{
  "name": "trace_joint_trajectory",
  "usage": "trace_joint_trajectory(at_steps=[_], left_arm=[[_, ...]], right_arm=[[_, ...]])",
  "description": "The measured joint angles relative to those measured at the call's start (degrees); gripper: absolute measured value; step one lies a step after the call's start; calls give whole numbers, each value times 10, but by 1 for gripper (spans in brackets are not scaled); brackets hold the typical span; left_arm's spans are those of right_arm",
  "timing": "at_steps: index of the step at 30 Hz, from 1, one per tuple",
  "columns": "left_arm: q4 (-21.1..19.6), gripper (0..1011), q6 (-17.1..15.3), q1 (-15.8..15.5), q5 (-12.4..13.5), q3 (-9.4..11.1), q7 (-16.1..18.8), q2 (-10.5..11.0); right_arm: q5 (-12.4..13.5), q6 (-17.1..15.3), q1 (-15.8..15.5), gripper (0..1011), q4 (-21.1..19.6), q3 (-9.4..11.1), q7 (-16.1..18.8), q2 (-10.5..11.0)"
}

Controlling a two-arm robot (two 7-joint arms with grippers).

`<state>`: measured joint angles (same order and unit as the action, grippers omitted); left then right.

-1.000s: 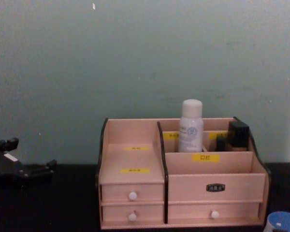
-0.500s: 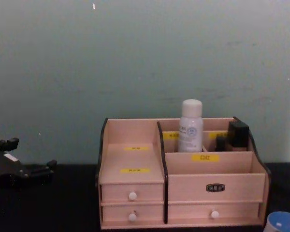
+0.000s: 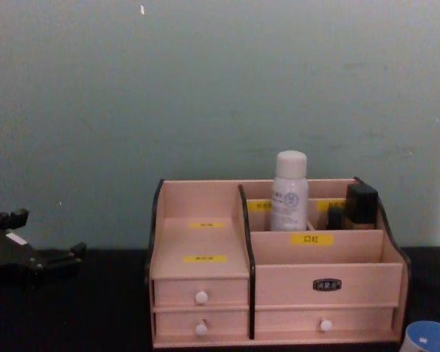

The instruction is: Pick up the facial cleanser and watermelon frost from the table and place them into the tiered storage box.

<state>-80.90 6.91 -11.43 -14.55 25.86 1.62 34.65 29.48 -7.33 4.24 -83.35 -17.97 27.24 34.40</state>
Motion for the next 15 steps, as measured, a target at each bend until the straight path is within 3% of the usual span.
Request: trace_joint_trajectory(at_steps=[15], left_arm=[[0, 1001, 0, 0, 0, 0, 0, 0]], right_arm=[[1, -1, 0, 1000, 1, -1, -1, -2]])
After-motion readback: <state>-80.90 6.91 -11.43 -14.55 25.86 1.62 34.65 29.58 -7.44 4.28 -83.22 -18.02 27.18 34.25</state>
